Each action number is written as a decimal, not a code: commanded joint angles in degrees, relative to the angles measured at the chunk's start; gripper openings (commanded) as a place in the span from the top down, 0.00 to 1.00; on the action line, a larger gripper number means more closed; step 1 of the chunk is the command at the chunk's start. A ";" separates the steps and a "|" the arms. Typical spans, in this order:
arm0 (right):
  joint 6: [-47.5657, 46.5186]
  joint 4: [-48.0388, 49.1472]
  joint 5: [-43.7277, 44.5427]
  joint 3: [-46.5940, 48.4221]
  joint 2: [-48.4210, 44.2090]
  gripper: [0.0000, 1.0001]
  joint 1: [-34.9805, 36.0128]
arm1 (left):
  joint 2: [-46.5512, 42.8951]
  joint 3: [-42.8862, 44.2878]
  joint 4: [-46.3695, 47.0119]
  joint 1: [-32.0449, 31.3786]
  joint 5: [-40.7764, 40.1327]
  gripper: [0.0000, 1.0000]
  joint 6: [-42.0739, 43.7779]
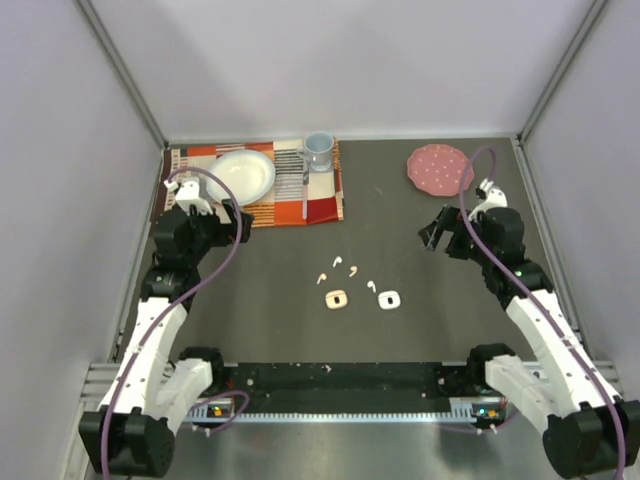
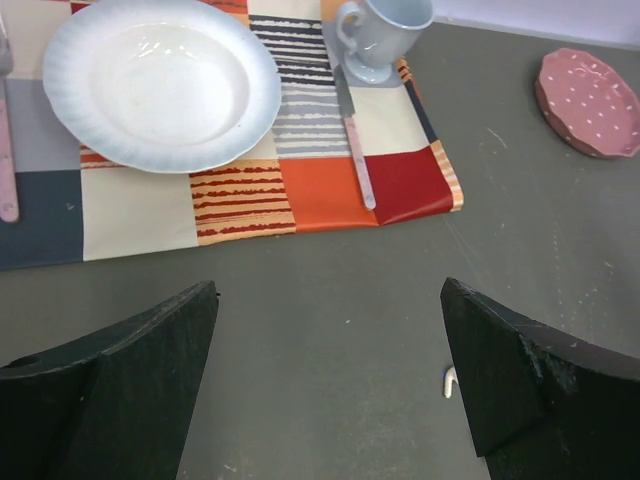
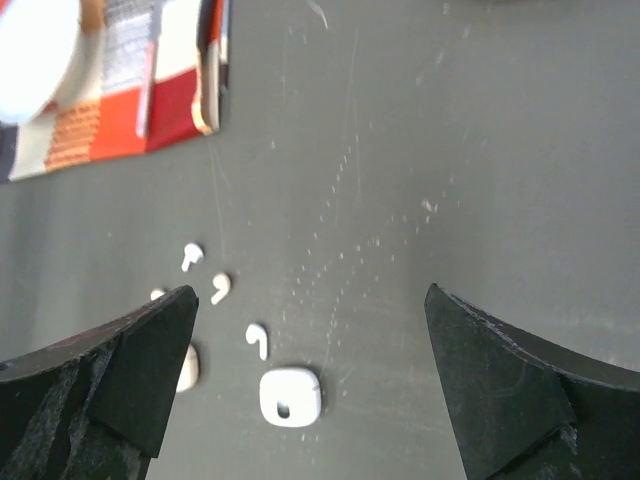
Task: Insert the wireless bluetooth earbuds into the charging case
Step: Pick up the charging case from the center of the board.
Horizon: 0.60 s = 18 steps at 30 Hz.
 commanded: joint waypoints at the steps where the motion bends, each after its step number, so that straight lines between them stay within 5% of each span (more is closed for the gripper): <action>1: 0.80 -4.44 -2.65 -0.09 3.04 0.01 0.48 | -0.55 3.72 0.70 0.00 1.32 0.01 -1.80; 6: -0.43 -9.47 -1.76 1.50 7.88 0.01 0.48 | 4.01 7.84 -6.60 0.17 -0.73 0.01 -4.99; 12: 3.07 -11.41 -2.64 -1.21 10.69 0.01 0.48 | 8.94 14.00 -11.70 0.17 11.58 0.01 3.44; 18: 3.61 -11.58 -3.08 -2.54 13.33 0.01 0.57 | 8.94 12.07 -10.91 0.17 8.26 0.01 6.44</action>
